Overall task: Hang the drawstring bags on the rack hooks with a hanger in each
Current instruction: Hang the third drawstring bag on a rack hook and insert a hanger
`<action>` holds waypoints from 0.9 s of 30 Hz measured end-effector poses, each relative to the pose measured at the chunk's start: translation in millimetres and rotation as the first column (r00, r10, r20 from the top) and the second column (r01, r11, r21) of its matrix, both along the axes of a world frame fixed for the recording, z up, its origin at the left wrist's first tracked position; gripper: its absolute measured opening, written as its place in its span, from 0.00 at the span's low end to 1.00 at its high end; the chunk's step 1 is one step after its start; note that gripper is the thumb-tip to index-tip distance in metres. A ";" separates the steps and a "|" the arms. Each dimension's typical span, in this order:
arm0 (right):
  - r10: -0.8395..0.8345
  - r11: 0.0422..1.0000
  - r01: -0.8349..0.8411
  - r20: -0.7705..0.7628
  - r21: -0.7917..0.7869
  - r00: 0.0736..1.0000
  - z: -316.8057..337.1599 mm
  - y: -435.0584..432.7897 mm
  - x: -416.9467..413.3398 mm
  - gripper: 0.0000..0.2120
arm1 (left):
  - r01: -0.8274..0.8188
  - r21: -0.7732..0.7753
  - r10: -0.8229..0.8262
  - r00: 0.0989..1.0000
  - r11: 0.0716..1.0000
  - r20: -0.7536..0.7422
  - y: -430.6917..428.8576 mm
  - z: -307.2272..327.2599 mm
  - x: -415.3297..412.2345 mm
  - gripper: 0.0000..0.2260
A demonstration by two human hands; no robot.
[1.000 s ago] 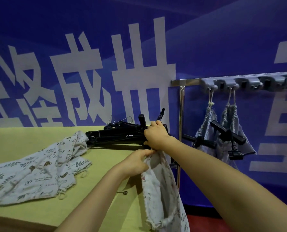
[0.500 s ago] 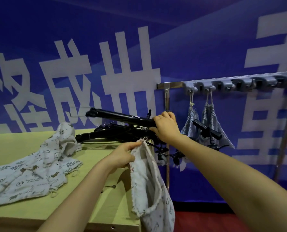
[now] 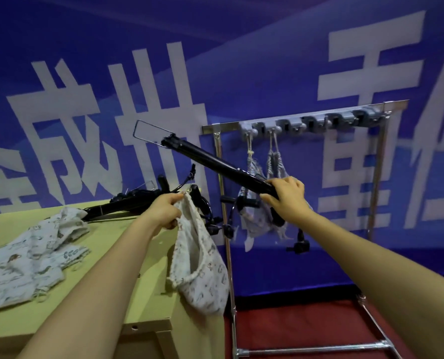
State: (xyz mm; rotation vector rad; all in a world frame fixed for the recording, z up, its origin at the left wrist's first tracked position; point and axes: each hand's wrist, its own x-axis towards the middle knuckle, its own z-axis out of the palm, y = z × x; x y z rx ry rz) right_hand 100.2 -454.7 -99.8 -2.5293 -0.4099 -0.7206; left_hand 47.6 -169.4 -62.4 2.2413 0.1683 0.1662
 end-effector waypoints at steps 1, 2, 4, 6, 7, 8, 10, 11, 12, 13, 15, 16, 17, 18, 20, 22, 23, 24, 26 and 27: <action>-0.006 1.000 0.006 -0.007 0.008 1.000 -7.5 -13.6 -5.3 0.16 | -0.002 0.002 0.002 1.000 1.000 -0.010 -4.1 1.3 3.9 0.30; -0.010 1.000 0.010 -0.012 0.013 1.000 -15.1 -27.2 -11.2 0.15 | -0.002 0.015 0.002 1.000 1.000 -0.022 -10.1 2.3 7.3 0.30; -0.012 1.000 0.012 -0.016 0.008 1.000 -30.0 -51.9 -22.9 0.12 | 0.013 0.053 -0.011 0.999 0.999 -0.033 -24.8 3.2 14.8 0.29; -0.007 1.000 0.007 -0.020 -0.003 1.000 -43.6 -73.4 -33.9 0.11 | 0.030 0.069 -0.028 0.999 0.997 -0.026 -40.7 2.1 22.0 0.27; -0.008 1.000 0.007 -0.030 -0.011 1.000 -49.8 -83.2 -38.5 0.11 | 0.030 0.079 -0.028 0.999 0.996 -0.019 -47.4 -0.5 26.6 0.26; -0.017 0.999 0.016 -0.034 -0.029 0.999 -55.0 -92.6 -42.5 0.12 | 0.027 0.089 -0.026 1.000 0.996 -0.014 -54.3 -2.9 30.1 0.25; -0.028 0.997 0.025 -0.043 -0.068 0.999 -63.8 -106.4 -46.3 0.13 | 0.019 0.084 -0.019 1.000 0.996 -0.006 -62.7 -7.2 34.1 0.23; -0.025 0.997 0.021 -0.050 -0.074 0.998 -67.6 -111.9 -46.3 0.14 | 0.017 0.077 -0.016 1.000 0.997 -0.010 -65.1 -9.4 34.8 0.22; -0.024 0.997 0.019 -0.061 -0.077 0.998 -70.2 -116.0 -45.9 0.14 | 0.010 0.064 -0.009 1.000 0.998 -0.015 -66.4 -11.5 33.5 0.22; -0.026 0.997 0.021 -0.074 -0.079 0.997 -72.1 -119.3 -44.7 0.14 | -0.004 0.041 0.005 1.000 0.999 -0.018 -67.0 -13.8 31.8 0.22; -0.034 0.996 0.026 -0.082 -0.089 0.996 -74.7 -122.2 -41.7 0.14 | -0.062 -0.028 0.062 0.998 0.998 0.002 -64.6 -18.4 31.1 0.23; -0.040 0.995 0.033 -0.076 -0.092 0.996 -72.6 -122.7 -40.3 0.14 | -0.091 -0.062 0.093 0.995 0.994 0.029 -62.9 -18.5 32.0 0.23; -0.048 0.995 0.040 -0.085 -0.095 0.995 -73.1 -120.9 -38.8 0.14 | -0.121 -0.096 0.126 0.991 0.988 0.050 -59.1 -21.2 34.5 0.24; -0.054 0.994 0.046 -0.082 -0.098 0.995 -70.4 -118.6 -37.6 0.14 | -0.139 -0.123 0.150 0.985 0.983 0.080 -56.4 -20.4 36.1 0.24; -0.068 0.992 0.059 -0.081 -0.111 0.994 -68.4 -112.2 -35.0 0.15 | -0.139 -0.158 0.162 0.977 0.978 0.140 -53.8 -18.8 36.8 0.24; -0.098 0.991 0.087 -0.100 -0.103 0.990 -71.6 -107.5 -31.9 0.14 | -0.096 -0.148 0.122 0.976 0.984 0.179 -58.7 -18.6 36.3 0.24; -0.102 0.991 0.093 -0.104 -0.092 0.989 -73.7 -105.7 -30.9 0.14 | -0.069 -0.124 0.091 0.979 0.990 0.182 -62.1 -19.2 35.3 0.25; -0.101 0.992 0.093 -0.104 -0.086 0.989 -75.8 -104.3 -30.2 0.13 | -0.046 -0.098 0.064 0.980 0.994 0.188 -65.2 -20.1 33.6 0.26; -0.099 0.994 0.093 -0.100 -0.059 0.990 -78.4 -100.7 -28.9 0.13 | -0.035 -0.068 0.047 0.979 0.997 0.196 -65.4 -22.8 35.3 0.27; -0.097 0.995 0.093 -0.099 -0.048 0.990 -78.6 -100.6 -29.4 0.13 | -0.037 -0.068 0.050 0.980 0.997 0.195 -64.8 -23.7 37.4 0.27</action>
